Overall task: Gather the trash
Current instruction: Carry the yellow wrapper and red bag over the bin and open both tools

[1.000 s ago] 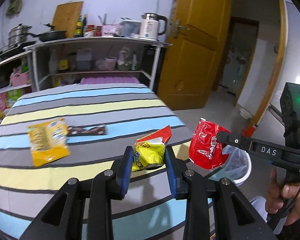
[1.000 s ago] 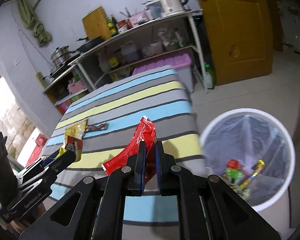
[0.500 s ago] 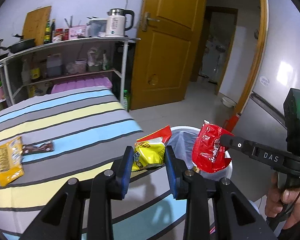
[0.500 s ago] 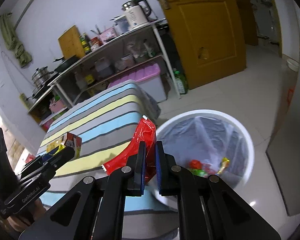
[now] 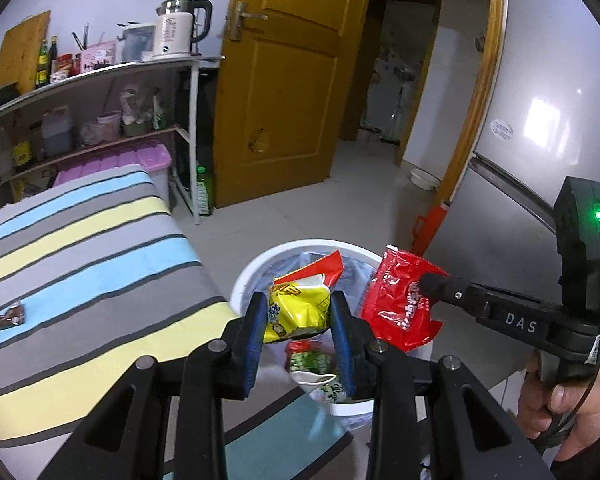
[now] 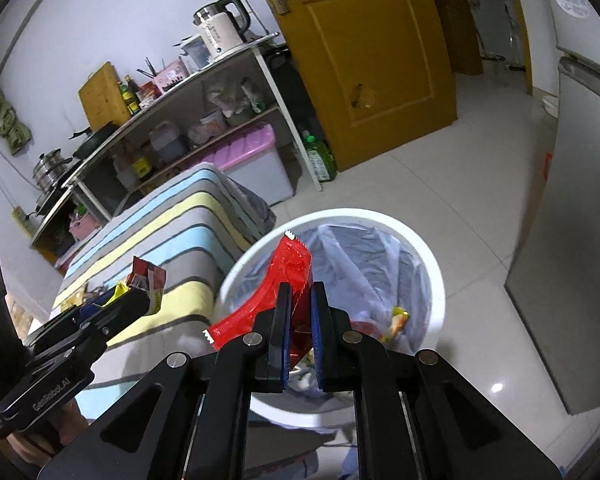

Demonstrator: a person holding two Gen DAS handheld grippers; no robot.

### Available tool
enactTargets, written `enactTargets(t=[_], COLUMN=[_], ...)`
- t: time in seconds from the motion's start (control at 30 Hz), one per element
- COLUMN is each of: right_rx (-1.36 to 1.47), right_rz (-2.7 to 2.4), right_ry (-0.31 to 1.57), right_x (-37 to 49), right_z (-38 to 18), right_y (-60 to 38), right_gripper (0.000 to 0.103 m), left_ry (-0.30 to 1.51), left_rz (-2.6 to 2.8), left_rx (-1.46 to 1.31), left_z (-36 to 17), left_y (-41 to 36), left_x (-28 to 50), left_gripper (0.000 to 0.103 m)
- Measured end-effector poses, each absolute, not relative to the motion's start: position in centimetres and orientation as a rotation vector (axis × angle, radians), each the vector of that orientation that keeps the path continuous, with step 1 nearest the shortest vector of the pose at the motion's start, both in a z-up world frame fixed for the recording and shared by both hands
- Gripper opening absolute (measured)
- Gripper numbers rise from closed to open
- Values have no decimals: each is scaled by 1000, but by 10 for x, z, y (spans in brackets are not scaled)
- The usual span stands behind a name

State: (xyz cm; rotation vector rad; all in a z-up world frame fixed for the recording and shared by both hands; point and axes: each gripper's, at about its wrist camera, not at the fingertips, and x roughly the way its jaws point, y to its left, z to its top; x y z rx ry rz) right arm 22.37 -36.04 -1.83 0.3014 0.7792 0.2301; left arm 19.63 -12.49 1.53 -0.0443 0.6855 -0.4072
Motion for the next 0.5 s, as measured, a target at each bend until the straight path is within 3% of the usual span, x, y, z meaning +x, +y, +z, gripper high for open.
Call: enactTargets(t=[0.4, 0.5], right_rx=[310, 309], right_rz=[191, 195], right_ry=[850, 857], right_x=[242, 242], right_z=[-45, -50], right_y=[-377, -378], right_gripper=[13, 17], left_ry=[761, 776], left_rz=[-439, -436], left_rx=[-47, -57], left_z=[-7, -11], left_y=[-148, -150], left_x=[225, 230], left_gripper=[34, 44])
